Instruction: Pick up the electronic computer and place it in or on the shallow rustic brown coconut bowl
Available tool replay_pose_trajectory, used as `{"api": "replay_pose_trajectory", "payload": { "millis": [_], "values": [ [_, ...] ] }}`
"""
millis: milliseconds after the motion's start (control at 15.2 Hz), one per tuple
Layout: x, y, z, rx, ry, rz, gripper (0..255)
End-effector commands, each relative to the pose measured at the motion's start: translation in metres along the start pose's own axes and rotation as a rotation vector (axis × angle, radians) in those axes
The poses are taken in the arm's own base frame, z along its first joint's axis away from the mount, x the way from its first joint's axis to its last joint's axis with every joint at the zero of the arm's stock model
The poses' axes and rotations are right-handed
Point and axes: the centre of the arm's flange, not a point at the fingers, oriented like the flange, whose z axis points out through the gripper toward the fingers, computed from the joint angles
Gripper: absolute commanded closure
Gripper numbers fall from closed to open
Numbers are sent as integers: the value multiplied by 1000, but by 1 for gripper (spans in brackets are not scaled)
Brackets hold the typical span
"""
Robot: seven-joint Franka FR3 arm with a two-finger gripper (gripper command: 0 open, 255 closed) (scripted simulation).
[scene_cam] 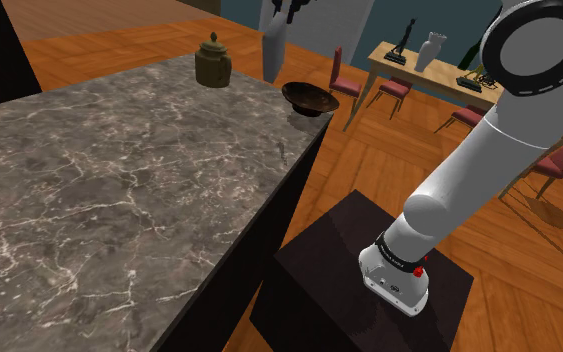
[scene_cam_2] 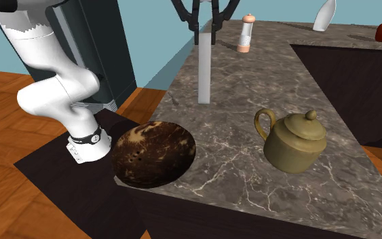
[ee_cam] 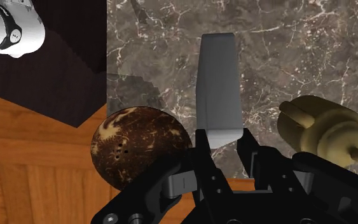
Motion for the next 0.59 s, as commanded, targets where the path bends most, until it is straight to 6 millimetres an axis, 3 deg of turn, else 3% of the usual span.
{"api": "replay_pose_trajectory", "payload": {
  "millis": [0, 528],
  "values": [
    [11, 7, -9, 0, 0, 0, 255],
    [91, 64, -48, 0, 0, 0, 255]
  ]
}}
